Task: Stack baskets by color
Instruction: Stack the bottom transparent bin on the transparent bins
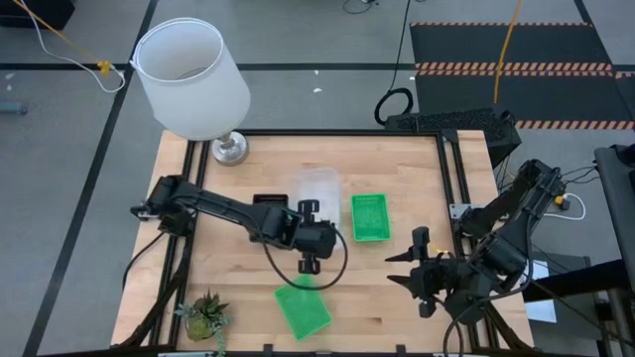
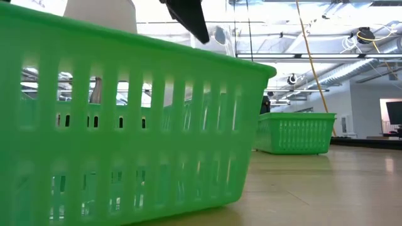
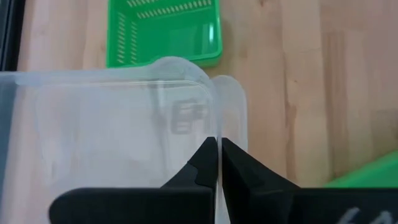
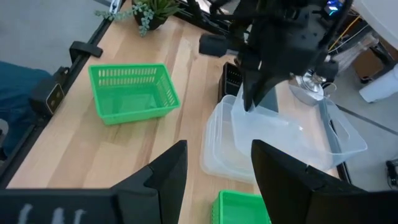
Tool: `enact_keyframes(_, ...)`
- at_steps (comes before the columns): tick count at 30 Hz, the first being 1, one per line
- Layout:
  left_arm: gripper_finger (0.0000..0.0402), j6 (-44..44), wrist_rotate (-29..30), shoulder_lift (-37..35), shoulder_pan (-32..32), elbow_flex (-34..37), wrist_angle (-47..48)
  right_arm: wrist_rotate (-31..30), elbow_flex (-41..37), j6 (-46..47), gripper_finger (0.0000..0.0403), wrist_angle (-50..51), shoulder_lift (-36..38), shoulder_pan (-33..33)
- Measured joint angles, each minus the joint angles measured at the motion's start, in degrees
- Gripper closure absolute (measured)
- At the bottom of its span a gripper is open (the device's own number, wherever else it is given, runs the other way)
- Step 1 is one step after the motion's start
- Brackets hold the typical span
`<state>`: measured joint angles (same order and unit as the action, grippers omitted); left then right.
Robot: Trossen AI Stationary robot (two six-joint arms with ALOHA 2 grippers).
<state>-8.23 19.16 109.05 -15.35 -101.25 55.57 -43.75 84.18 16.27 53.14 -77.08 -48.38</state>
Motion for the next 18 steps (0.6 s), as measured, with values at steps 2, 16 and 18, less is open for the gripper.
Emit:
enact_keyframes(2, 0.0391, 0.0, -0.1, 0.8, 0.3, 0.0, 0.0, 0.0, 0.0, 0.0, 0.0232, -0.1, 0.0, 0.0)
enact_keyframes(16, 0.0390, -2.0, -1.1, 1.7, 0.2, 0.0, 0.1, 0.0, 0.0, -0.7, 0.0232, -0.1, 0.0, 0.0)
enact_keyframes(18, 0.0390, -2.0, -1.2, 1.7, -0.3, 0.0, 0.2, 0.0, 0.0, -0.7, 0.0232, -0.1, 0.0, 0.0)
